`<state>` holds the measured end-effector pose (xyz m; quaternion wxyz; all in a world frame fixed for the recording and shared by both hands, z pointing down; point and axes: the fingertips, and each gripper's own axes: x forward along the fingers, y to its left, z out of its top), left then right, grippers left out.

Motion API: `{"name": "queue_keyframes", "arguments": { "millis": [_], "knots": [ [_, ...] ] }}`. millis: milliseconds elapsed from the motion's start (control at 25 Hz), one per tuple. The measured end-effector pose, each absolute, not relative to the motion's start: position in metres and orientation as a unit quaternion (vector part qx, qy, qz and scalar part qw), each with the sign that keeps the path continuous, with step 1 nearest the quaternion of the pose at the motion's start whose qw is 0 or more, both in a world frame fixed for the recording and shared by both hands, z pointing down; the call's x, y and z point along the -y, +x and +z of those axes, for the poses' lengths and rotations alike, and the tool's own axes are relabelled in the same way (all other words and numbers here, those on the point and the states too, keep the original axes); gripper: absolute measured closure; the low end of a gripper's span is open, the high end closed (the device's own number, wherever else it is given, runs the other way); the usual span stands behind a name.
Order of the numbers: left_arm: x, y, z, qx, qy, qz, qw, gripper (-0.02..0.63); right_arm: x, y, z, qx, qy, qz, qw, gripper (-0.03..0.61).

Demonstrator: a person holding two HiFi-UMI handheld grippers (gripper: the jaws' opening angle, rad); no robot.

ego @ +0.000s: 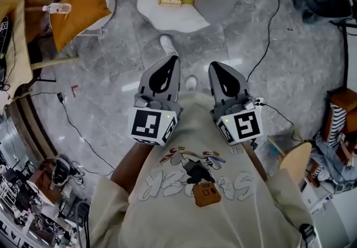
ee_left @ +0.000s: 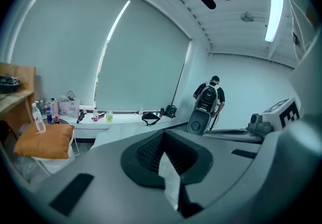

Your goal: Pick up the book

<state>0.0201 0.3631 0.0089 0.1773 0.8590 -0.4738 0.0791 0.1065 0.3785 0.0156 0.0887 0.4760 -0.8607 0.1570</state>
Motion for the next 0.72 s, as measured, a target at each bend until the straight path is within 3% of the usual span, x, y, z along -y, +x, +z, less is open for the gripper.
{"name": "queue_keyframes", "arguments": {
  "millis": [720],
  "knots": [
    [-0.129,-0.072,0.01,0.501,0.838,0.052,0.211,0.607,-0.122,0.045,0.005,0.874,0.436,0.124,0.175,0.551]
  ]
}}
